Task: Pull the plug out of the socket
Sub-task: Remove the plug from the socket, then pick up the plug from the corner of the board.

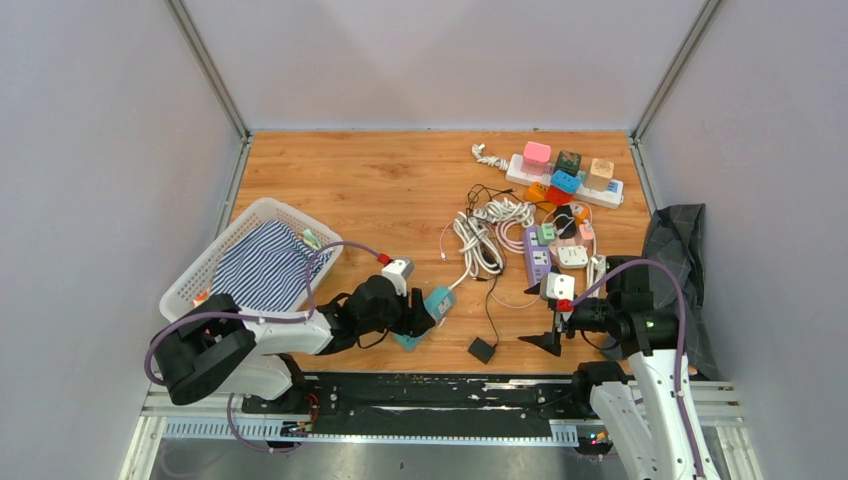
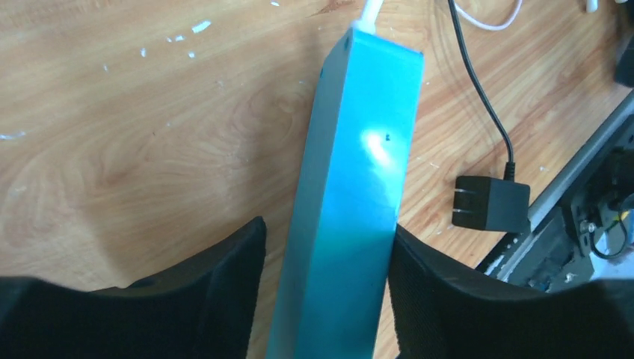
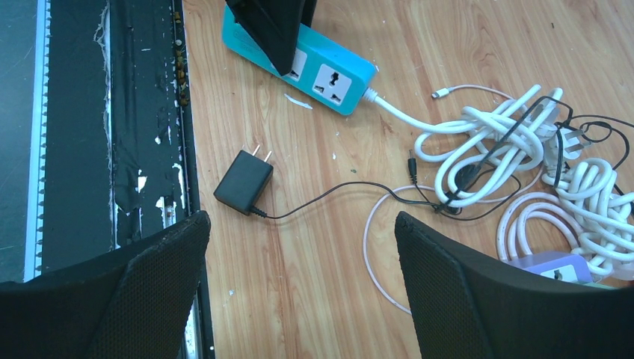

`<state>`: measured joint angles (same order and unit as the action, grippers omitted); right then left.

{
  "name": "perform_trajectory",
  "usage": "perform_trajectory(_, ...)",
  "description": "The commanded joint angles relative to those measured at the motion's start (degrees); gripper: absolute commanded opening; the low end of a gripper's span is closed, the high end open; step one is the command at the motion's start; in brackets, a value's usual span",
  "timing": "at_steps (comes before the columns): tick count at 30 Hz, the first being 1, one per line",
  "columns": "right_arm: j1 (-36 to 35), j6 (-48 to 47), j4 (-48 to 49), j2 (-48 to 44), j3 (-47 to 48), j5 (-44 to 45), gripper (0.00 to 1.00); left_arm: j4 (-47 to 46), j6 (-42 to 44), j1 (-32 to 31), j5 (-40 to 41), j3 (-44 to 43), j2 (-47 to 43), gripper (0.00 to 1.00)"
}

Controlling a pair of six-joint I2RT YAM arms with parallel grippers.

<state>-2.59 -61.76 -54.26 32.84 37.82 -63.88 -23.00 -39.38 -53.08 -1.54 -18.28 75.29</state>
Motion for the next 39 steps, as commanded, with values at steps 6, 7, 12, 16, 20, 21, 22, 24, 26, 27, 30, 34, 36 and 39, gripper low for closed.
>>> perform_trajectory(6, -0.1, -1.1, -1.3, -0.4, -1.1, -0.2, 0.94, -1.3, 0.7, 0.8, 8.2, 2.1, -2.4, 0.73)
perform_trajectory(7, -0.1, -1.1, -1.3, -0.4, -1.1, -0.2, 0.94, -1.2, 0.9, 0.8, 8.8, 2.3, -3.2, 0.73)
perform_trajectory(12, 0.0, -1.2, -1.4, -0.5, -1.1, -0.2, 0.94, 0.5, 2.6, 0.8, 9.5, 3.7, -9.9, 0.74)
perform_trajectory(16, 0.0, -1.3, -1.4, -0.9, -1.1, -0.2, 0.94, 2.7, 4.3, 0.8, 8.5, 5.0, -18.6, 0.75)
perform_trajectory(20, 0.0, -1.3, -1.6, -1.4, -1.0, -0.3, 0.94, 5.3, 6.1, 0.8, 6.6, 5.8, -28.7, 0.77)
perform_trajectory(21, 0.0, -1.3, -1.6, -1.5, -1.0, -0.3, 0.94, 5.3, 6.2, 0.8, 5.4, 6.0, -31.0, 0.78)
perform_trajectory(22, 0.0, -1.3, -1.6, -1.4, -1.0, -0.2, 0.94, 5.3, 6.1, 0.8, 3.8, 6.1, -32.7, 0.79)
perform_trajectory(24, 0.1, -1.3, -1.6, -1.3, -1.0, -0.1, 0.94, 5.3, 5.3, 0.8, 0.0, 5.9, -34.8, 0.79)
perform_trajectory(26, 0.2, -1.3, -1.6, -1.3, -1.0, 0.0, 0.94, 5.3, 3.5, 0.7, -3.9, 5.3, -35.3, 0.80)
perform_trajectory(27, 0.4, -1.3, -1.6, -1.3, -1.0, 0.0, 0.94, 5.3, 2.6, 0.6, -6.0, 4.8, -35.1, 0.81)
perform_trajectory(30, 1.0, -1.3, -1.6, -1.4, -1.0, 0.0, 0.94, 5.3, 2.2, -2.8, -6.1, 3.5, -34.3, 0.86)
perform_trajectory(34, 1.3, -1.3, -1.6, -1.4, -1.0, 0.0, 0.94, 5.2, 5.9, -12.2, 1.2, 0.8, -30.9, 0.87)
perform_trajectory(36, 1.4, -1.3, -1.6, -1.5, -1.0, 0.0, 0.94, 5.3, 7.9, -16.3, 6.0, -0.9, -27.5, 0.87)
perform_trajectory(39, 1.4, -1.3, -1.6, -1.5, -0.9, 0.0, 0.93, 5.3, 10.6, -21.3, 11.2, -4.3, -20.5, 0.87)
